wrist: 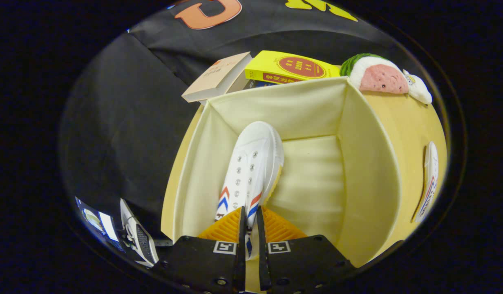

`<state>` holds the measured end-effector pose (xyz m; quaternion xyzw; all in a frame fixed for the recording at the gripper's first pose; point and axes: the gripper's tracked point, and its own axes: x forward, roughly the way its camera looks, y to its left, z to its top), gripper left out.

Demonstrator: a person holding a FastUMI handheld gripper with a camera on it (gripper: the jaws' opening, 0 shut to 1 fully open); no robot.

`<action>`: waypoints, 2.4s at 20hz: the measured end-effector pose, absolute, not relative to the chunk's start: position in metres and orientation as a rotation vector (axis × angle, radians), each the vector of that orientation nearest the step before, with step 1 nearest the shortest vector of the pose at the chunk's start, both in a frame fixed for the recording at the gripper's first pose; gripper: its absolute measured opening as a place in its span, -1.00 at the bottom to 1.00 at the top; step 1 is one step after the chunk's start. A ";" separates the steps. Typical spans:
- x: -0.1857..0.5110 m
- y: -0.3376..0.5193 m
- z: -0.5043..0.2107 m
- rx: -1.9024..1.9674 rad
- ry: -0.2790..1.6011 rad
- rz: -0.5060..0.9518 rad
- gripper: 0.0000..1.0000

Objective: Open the storage box then place both shoes into the box .Put the left shoe in first, then the right shoe, with the right side of both shoes facing outward in a uniform manner.

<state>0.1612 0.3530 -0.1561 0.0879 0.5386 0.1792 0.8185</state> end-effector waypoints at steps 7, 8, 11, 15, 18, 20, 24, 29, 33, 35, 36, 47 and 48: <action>0.148 0.329 -0.110 0.162 1.076 0.468 -0.42; 0.145 0.322 -0.102 0.143 1.056 0.479 -0.36; 0.147 0.276 -0.087 0.012 0.987 0.412 -0.24; 0.140 0.223 -0.066 -0.101 0.929 0.352 0.11; 0.134 0.189 -0.061 -0.075 0.941 0.310 0.57; 0.135 0.158 -0.067 -0.065 0.970 0.243 0.85; 0.137 0.095 -0.088 -0.065 1.027 0.155 0.79; 0.133 0.012 -0.125 -0.119 1.106 0.011 0.79; 0.137 -0.041 -0.140 -0.056 1.122 -0.060 0.75; 0.138 -0.068 -0.149 -0.047 1.142 -0.112 0.75; 0.138 -0.080 -0.155 -0.044 1.155 -0.136 0.75; 0.164 -0.107 -0.212 0.018 1.231 -0.167 0.04; 0.168 -0.107 -0.215 0.021 1.236 -0.173 -0.30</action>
